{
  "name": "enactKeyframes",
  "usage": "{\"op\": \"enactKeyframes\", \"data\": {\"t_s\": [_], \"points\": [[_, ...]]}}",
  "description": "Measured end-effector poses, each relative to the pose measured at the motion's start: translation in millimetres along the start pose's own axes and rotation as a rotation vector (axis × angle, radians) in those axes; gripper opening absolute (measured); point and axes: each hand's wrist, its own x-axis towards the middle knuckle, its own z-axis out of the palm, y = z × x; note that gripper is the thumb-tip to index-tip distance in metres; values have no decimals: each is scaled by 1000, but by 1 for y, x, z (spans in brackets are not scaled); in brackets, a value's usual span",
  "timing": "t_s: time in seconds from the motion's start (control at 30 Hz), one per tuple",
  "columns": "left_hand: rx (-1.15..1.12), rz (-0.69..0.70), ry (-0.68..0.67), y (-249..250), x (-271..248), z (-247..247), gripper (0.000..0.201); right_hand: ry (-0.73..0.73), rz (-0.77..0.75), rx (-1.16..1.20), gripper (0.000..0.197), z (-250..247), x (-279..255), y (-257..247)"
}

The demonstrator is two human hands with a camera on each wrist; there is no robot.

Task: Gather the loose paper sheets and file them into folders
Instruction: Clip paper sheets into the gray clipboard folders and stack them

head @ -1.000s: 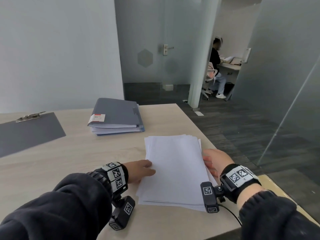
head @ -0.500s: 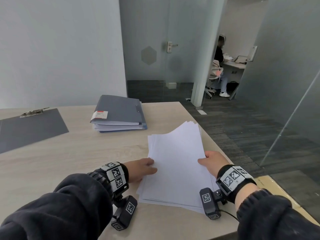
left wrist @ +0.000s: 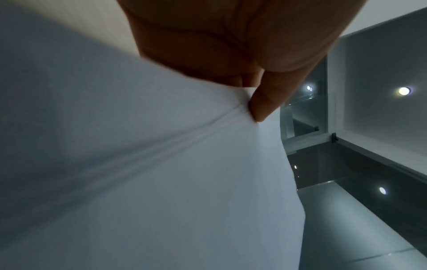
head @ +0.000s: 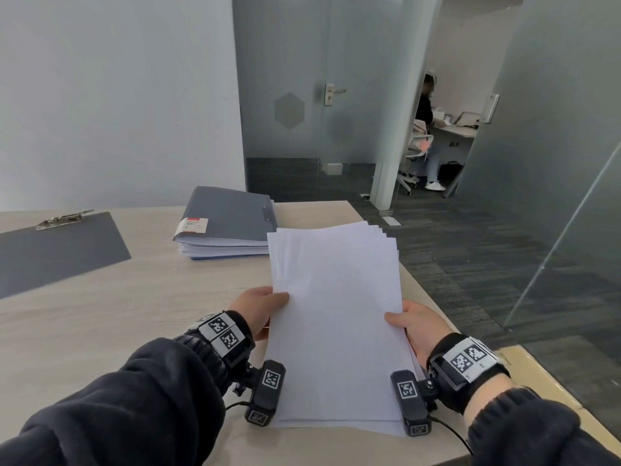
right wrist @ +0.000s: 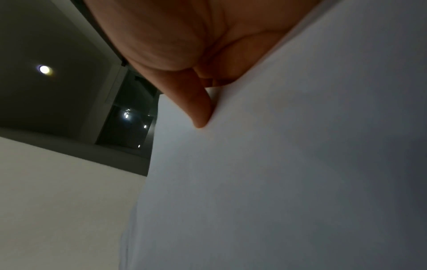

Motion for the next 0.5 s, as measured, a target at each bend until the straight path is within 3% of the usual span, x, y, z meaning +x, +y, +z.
{"op": "enactKeyframes", "data": {"t_s": [0.3, 0.5], "points": [[-212, -34, -123, -8, 1, 2, 27, 138, -71, 46, 12, -7, 1, 2], [-247, -37, -85, -9, 2, 7, 25, 188, -83, 52, 11, -9, 2, 6]]}}
